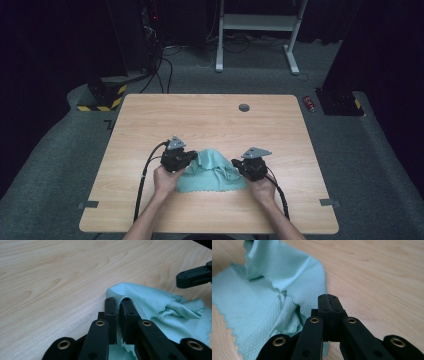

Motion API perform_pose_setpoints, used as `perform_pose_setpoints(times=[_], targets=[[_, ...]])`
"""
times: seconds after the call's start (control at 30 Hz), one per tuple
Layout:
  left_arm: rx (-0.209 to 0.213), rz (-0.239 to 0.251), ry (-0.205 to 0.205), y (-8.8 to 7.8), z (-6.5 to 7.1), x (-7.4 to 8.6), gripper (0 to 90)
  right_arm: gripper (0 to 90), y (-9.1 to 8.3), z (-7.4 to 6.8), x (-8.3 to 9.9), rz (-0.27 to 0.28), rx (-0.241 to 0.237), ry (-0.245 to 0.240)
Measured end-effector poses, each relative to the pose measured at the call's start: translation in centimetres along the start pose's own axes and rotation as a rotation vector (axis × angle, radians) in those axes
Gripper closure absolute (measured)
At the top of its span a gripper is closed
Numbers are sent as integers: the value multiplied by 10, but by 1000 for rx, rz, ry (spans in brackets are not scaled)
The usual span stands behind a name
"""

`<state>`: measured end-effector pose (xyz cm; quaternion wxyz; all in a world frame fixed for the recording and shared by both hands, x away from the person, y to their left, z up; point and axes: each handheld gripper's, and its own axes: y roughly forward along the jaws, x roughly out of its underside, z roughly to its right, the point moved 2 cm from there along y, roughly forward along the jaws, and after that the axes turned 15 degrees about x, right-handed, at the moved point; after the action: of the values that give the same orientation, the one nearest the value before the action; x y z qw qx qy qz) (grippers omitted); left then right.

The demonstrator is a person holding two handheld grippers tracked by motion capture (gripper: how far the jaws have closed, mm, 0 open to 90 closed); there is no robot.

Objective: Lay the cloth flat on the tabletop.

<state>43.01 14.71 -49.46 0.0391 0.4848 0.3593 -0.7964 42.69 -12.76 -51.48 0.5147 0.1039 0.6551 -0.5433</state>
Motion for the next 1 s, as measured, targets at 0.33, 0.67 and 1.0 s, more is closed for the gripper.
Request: perform_pose_setpoints(times=[0.33,0.67,1.0], targets=[[-55,-18,-16,-3,-8,-3,881,669,2,-3,14,-54,-28,-2],[-43,-19,-16,-3,-9,-3,885,895,7,1,10,-78,-19,-31],[-87,-59,-103,6,-28,1,885,895,13,8,-27,-79,19,-4]])
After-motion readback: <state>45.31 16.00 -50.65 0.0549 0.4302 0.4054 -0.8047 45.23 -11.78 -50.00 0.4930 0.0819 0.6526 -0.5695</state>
